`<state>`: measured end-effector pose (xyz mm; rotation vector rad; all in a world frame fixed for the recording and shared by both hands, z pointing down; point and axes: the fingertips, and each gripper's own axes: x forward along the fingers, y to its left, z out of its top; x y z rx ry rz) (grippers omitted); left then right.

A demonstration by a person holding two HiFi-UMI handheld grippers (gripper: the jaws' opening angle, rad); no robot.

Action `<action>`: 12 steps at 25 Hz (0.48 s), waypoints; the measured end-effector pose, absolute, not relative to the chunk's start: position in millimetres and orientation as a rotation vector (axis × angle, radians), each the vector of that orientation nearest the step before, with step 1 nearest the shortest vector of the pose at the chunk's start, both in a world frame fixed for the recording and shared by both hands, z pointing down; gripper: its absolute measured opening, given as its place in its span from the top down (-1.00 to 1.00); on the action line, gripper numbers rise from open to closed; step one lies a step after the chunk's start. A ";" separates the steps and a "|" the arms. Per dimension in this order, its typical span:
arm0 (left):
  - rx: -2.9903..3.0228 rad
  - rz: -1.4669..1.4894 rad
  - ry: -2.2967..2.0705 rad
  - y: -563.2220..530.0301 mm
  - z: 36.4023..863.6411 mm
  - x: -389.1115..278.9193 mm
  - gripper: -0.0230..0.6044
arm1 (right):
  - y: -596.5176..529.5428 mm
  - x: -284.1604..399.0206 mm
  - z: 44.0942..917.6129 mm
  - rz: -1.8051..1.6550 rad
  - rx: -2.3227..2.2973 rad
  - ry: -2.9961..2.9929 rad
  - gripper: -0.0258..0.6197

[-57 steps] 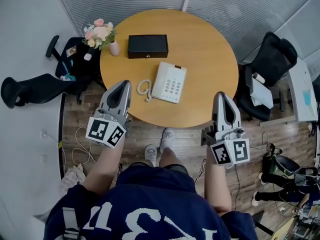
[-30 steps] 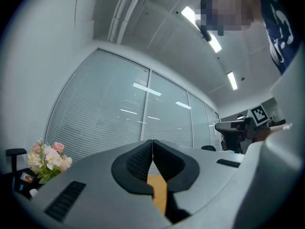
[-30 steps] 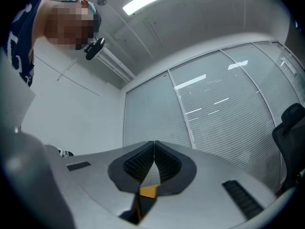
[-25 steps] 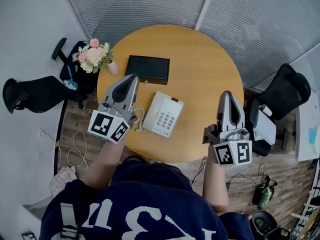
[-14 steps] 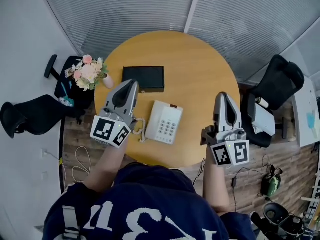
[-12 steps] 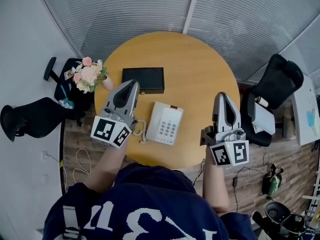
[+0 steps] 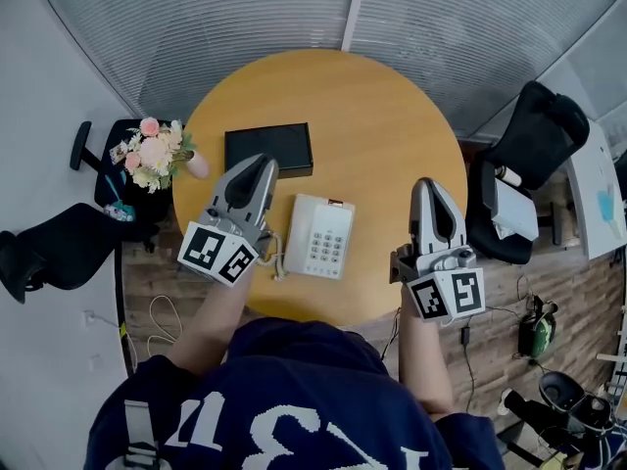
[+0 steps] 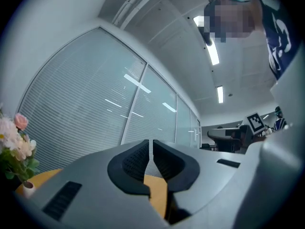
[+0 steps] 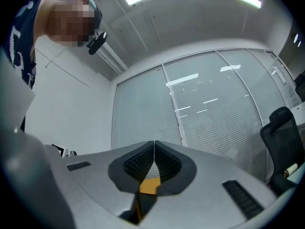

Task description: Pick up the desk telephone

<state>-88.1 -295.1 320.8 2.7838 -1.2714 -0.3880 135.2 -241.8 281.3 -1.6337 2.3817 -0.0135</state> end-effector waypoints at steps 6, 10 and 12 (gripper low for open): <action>2.747 -0.279 -1.213 -300.7 363.8 -78.4 0.87 | -256.9 130.9 331.6 -0.159 -1.661 2.454 0.83; 2.701 -0.191 -1.137 -301.3 411.6 -74.7 0.87 | -260.1 122.5 375.1 -0.287 -1.674 2.507 0.83; 2.678 -0.129 -1.109 -300.0 434.9 -73.0 0.87 | -261.5 117.5 401.3 -0.367 -1.666 2.545 0.83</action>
